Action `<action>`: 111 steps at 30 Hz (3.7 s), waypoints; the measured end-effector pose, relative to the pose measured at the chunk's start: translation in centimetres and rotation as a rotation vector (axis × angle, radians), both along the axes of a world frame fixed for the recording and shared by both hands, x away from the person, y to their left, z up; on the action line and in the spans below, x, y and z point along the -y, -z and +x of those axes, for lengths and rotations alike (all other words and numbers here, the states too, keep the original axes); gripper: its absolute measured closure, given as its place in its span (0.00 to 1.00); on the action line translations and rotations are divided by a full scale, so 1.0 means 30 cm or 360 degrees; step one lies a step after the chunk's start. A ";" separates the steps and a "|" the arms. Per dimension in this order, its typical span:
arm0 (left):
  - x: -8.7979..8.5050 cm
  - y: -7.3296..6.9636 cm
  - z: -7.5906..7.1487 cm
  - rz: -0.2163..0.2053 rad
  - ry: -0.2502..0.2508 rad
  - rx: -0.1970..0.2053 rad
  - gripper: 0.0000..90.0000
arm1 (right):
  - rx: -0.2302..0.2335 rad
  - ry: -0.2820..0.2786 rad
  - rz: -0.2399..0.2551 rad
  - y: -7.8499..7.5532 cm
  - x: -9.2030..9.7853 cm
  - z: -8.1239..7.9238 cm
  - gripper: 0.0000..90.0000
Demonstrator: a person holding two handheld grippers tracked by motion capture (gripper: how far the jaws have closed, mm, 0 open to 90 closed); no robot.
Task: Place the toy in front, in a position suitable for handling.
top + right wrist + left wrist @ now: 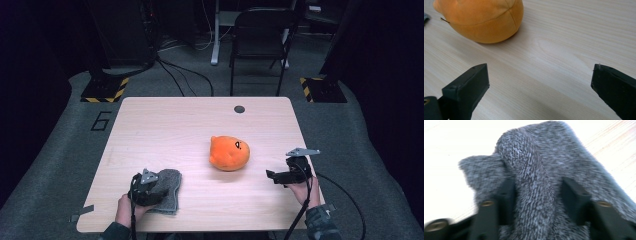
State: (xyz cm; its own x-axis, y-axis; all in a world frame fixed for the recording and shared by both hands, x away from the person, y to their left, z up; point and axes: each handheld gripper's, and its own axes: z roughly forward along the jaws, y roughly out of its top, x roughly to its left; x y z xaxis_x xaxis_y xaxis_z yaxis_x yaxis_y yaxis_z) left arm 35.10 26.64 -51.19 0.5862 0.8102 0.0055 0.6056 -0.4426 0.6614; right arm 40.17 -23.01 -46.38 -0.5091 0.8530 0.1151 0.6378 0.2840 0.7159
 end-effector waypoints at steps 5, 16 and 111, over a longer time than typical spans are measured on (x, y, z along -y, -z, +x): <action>-0.005 0.000 -0.001 -0.0012 0.0010 0.0025 0.79 | -0.0004 0.0000 0.0000 -0.001 0.003 -0.001 0.02; 0.014 -0.042 -0.020 -0.0072 0.0120 0.0076 0.85 | 0.0030 0.0013 0.0001 -0.008 0.022 0.001 0.03; 0.296 -0.109 0.071 -0.0270 0.0525 0.0077 0.15 | -0.0001 -0.0273 -0.0054 -0.009 -0.180 -0.103 0.03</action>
